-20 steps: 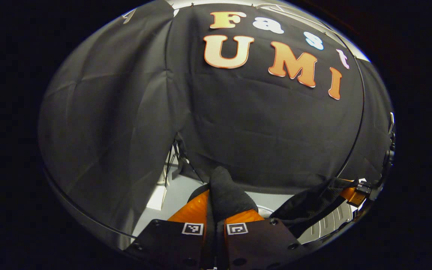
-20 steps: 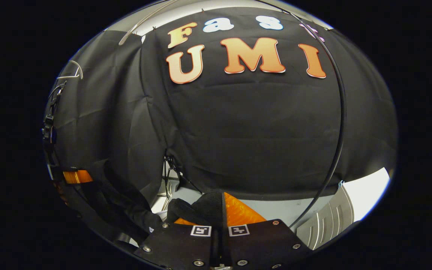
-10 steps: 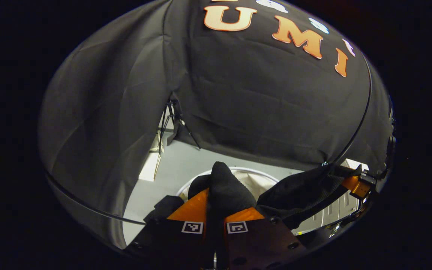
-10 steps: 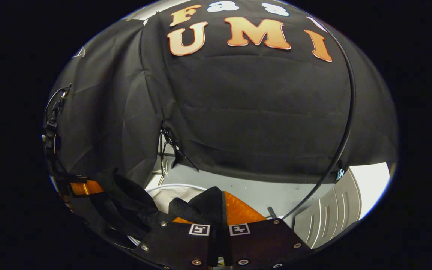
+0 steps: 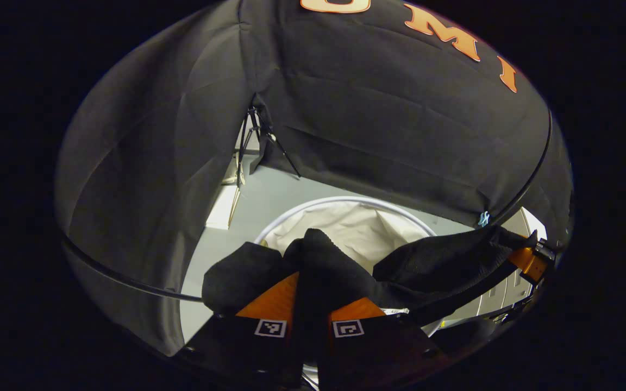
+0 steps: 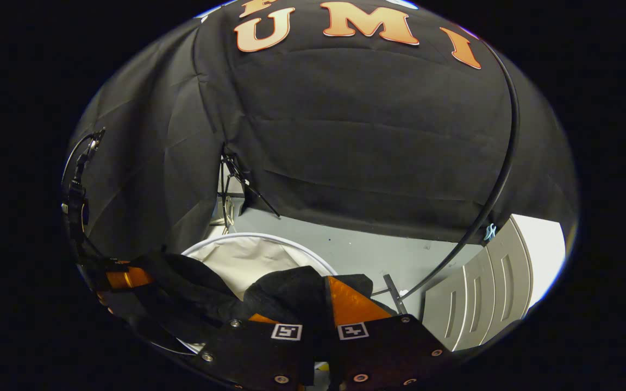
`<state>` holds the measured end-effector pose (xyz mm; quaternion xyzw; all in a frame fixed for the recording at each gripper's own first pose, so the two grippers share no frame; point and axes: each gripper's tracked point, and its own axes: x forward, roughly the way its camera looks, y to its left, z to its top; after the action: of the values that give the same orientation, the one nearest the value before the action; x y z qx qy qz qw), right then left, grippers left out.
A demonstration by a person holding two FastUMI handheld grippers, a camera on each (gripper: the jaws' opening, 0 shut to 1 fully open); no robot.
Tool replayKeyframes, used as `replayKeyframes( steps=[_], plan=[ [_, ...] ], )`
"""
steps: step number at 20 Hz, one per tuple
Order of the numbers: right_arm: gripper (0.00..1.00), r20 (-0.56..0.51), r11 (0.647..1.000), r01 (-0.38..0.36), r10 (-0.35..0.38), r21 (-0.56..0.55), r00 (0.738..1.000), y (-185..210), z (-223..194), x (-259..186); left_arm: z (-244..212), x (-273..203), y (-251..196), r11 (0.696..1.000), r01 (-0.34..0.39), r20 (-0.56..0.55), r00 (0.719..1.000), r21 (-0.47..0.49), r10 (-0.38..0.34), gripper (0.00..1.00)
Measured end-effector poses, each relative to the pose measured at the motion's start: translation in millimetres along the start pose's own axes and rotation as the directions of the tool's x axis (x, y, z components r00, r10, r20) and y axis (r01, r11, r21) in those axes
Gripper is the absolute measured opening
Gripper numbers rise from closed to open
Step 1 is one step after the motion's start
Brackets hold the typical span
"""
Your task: Grasp the clothes on the hanger with both hands and then place them into the laundry hamper below.
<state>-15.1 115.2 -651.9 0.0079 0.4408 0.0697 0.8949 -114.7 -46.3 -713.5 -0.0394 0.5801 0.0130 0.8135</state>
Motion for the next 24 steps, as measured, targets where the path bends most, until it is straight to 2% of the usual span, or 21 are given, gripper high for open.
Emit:
replayKeyframes(
  steps=[1,2,4,5,6,7,8,9,12,13,14,16,21,22,23,24],
  plan=[
    [0.11,-0.015,1.0,0.004,-0.004,0.003,1.0,0,-5,0,-3,1,-1,1.0,0.002,-0.009,1.0,0.011,-0.002,0.12],
    [0.11,-0.028,1.0,0.004,-0.004,0.005,1.0,0,-10,0,-7,0,-5,1.0,0.008,-0.014,1.0,0.022,-0.008,0.24],
    [0.13,-0.049,1.0,-0.008,0.008,0.006,0.999,2,-14,1,-9,-2,-8,0.999,0.007,-0.014,1.0,0.038,-0.006,0.32],
    [0.18,-0.058,1.0,-0.012,0.012,0.004,0.998,3,-18,1,-8,-2,-9,0.999,0.008,-0.01,1.0,0.041,-0.008,0.32],
    [0.15,-0.066,1.0,-0.014,0.014,0.001,0.998,3,-20,0,-6,-3,-11,0.999,0.012,-0.007,1.0,0.04,-0.012,0.39],
    [0.3,-0.076,1.0,-0.017,0.017,-0.002,0.997,6,-23,0,-4,-6,-11,0.999,0.009,0.0,1.0,0.041,-0.009,0.41],
    [0.34,-0.081,1.0,-0.024,0.024,-0.003,0.996,8,-23,0,-2,-10,-14,0.999,0.016,0.006,1.0,0.04,-0.017,0.48],
    [0.42,-0.072,1.0,-0.023,0.023,-0.002,0.997,9,-20,-4,0,-12,-14,0.999,0.016,0.011,1.0,0.043,-0.016,0.48],
    [0.53,-0.053,0.999,-0.027,0.029,0.027,0.998,7,-7,-12,7,-21,-13,0.998,0.006,0.031,0.999,0.056,-0.008,0.77],
    [0.5,-0.049,0.999,-0.031,0.033,0.041,0.998,7,-4,-18,8,-25,-15,0.998,0.014,0.036,0.999,0.056,-0.016,0.86],
    [0.58,-0.042,0.998,-0.032,0.034,0.05,0.999,6,0,-21,10,-30,-17,0.998,0.024,0.044,0.999,0.051,-0.026,0.86],
    [0.64,-0.027,0.998,-0.03,0.032,0.056,0.999,3,8,-28,21,-42,-17,0.999,0.021,0.073,0.997,0.045,-0.024,0.86],
    [0.89,0.051,0.992,-0.056,0.051,0.11,0.997,-2,44,-62,61,-86,-21,0.999,0.019,0.188,0.982,0.044,-0.027,0.9],
    [0.9,0.07,0.993,-0.055,0.047,0.109,0.996,-6,55,-70,74,-97,-22,0.999,0.023,0.216,0.976,0.047,-0.033,0.96],
    [0.92,0.092,0.992,-0.051,0.041,0.115,0.995,-9,65,-75,85,-109,-25,0.998,0.027,0.248,0.968,0.053,-0.04,0.9],
    [0.92,0.116,0.992,-0.049,0.036,0.114,0.993,-12,78,-82,96,-122,-28,0.998,0.03,0.278,0.96,0.056,-0.044,0.9]
  ],
)
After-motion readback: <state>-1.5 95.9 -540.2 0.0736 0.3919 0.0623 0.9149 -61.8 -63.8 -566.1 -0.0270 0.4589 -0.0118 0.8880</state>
